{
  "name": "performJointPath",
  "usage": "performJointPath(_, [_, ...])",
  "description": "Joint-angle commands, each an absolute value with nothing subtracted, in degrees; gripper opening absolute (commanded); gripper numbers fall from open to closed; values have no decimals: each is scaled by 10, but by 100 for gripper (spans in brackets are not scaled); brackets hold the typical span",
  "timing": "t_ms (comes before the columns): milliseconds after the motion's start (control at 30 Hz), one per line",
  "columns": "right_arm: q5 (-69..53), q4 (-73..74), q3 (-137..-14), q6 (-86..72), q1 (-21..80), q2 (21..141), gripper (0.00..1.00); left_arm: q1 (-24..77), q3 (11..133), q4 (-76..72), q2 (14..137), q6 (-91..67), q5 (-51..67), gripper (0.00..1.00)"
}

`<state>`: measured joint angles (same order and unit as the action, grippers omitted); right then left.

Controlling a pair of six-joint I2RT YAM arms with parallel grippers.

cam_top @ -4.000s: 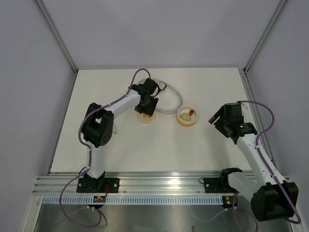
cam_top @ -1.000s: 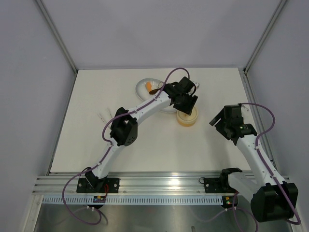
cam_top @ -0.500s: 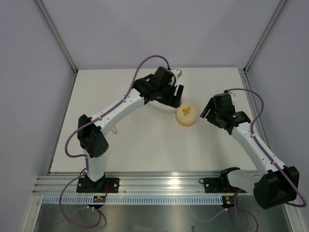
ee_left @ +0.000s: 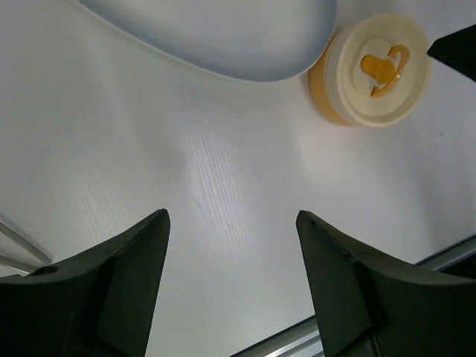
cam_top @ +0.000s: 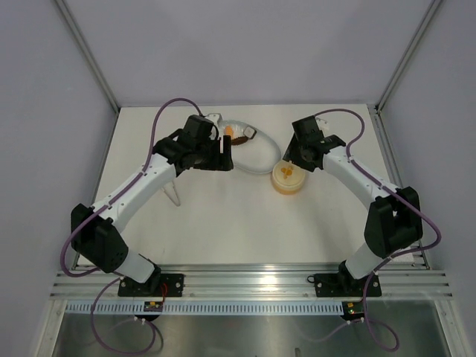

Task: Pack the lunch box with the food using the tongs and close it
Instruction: Close the box lid on the packing box.

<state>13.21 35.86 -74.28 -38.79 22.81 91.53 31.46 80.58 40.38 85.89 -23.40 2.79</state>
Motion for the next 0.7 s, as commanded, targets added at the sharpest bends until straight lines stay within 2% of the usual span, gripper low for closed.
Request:
performJointPath(0, [172,374,-774,-406,244,936,61,316,779,374,831,-241,29,73])
performJointPath(367, [178,379,-791,-407,258,995,50,316,747,379,833,-227,12,72])
performJointPath(467, [182,384,-795,-408,260,1011,40,316,745,380,832,-224,8,72])
performJointPath(667, [188,376,-784,-411,260,1000,9,316,742,384,830,-221,3,72])
